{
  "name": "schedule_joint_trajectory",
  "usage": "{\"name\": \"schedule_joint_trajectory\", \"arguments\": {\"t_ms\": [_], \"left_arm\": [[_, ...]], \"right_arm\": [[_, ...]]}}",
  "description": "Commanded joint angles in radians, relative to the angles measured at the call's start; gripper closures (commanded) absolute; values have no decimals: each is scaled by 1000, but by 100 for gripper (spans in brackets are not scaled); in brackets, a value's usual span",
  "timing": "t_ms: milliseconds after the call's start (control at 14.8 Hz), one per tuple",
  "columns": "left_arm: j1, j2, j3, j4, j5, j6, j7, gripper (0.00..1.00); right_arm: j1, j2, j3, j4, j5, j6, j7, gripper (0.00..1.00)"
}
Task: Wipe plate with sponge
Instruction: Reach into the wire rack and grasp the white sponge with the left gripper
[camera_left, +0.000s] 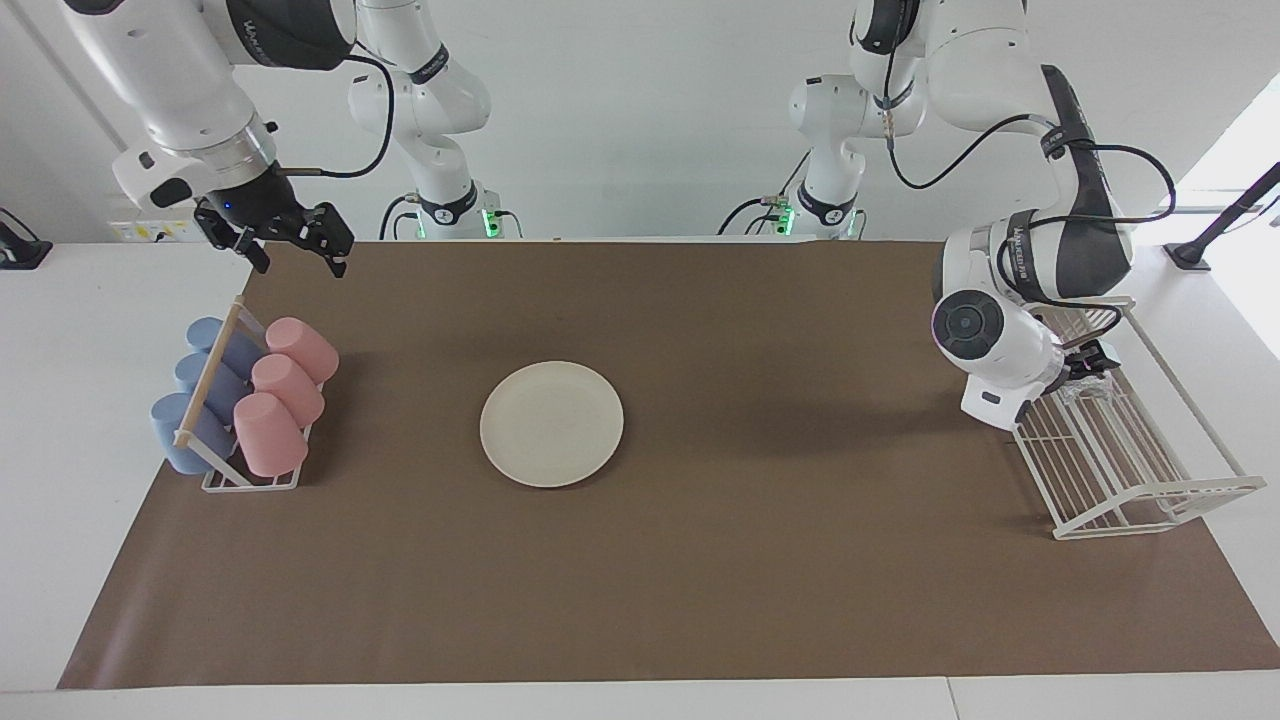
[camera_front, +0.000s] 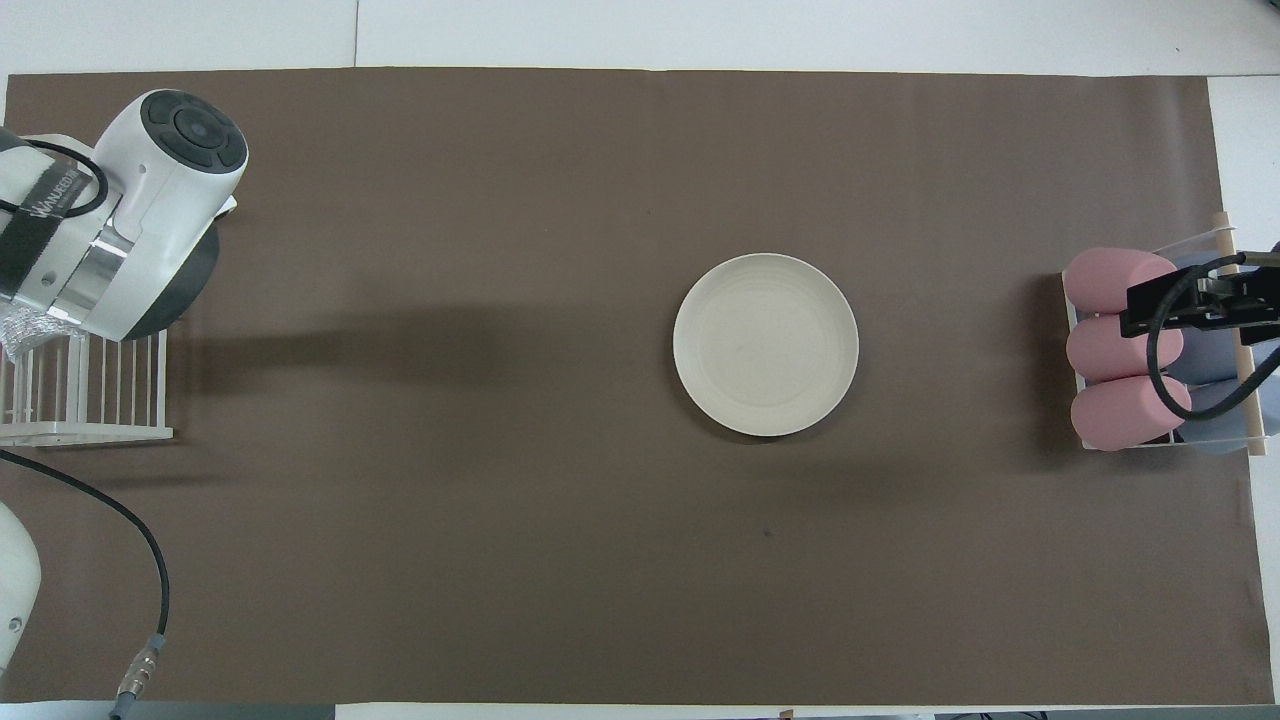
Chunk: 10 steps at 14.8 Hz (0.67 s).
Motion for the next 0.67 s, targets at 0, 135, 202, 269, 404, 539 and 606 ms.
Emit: {"name": "schedule_joint_trajectory", "arguments": {"t_ms": [0, 135, 202, 269, 404, 539, 606], "left_arm": [[-11, 5, 7, 18, 20, -41, -15, 0], [-11, 4, 7, 17, 20, -55, -17, 15], [-11, 2, 7, 12, 20, -58, -29, 35], [-17, 2, 7, 11, 20, -58, -70, 75], [-19, -2, 6, 3, 20, -55, -109, 100], [-19, -5, 6, 3, 18, -56, -106, 100], [-19, -7, 4, 4, 18, -55, -106, 100]], "right_arm": [[5, -12, 5, 3, 5, -12, 65, 0], [5, -12, 11, 3, 6, -14, 91, 0], [5, -13, 11, 3, 6, -14, 111, 0], [5, -13, 11, 3, 8, -14, 138, 0], [5, -18, 26, 3, 26, -18, 215, 0], [5, -19, 29, 6, 51, -43, 317, 0], [5, -21, 31, 5, 62, -53, 367, 0]]}}
